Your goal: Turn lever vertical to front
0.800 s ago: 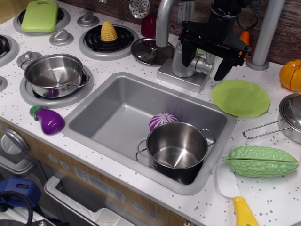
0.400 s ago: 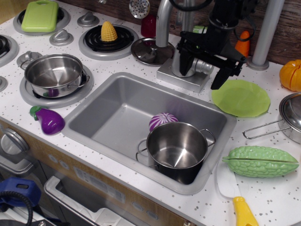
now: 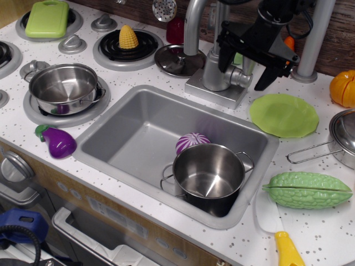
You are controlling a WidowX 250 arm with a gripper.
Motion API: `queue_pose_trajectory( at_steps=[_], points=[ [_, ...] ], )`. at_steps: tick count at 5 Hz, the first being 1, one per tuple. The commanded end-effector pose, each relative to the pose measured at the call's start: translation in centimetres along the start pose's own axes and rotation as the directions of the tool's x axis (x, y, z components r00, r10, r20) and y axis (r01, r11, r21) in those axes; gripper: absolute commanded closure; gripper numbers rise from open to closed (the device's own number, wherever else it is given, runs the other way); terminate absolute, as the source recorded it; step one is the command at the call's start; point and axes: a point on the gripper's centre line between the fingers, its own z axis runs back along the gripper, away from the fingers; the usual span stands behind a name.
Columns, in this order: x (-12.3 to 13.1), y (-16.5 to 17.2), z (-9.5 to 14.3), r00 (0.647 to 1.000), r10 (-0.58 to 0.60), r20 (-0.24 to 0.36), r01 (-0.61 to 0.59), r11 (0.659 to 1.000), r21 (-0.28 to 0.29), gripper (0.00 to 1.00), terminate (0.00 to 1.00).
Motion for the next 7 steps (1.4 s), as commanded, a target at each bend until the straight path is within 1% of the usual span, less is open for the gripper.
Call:
queue_pose_trajectory(
  at_steps=[1,3,4,5,6,7],
  points=[
    [2.9,0.8,2.9,0.992,0.010,0.128,-0.008,1.000,-0.020,0.00,0.00],
    [5.1,1.2,2.1,0.987,-0.027,0.157,0.030,0.999,-0.021,0.00,0.00],
    [5.9,1.5,1.2,0.988,-0.027,0.153,0.035,0.998,-0.049,0.00,0.00],
    [5.9,1.2,0.9,0.990,-0.003,0.139,0.011,0.998,-0.055,1.00,0.00],
    [5.1,1.0,1.1,0.994,0.018,0.109,-0.011,0.997,-0.071,1.00,0.00],
    [3.7,0.6,1.5,0.995,0.052,0.083,-0.045,0.996,-0.076,1.00,0.00]
  ],
)
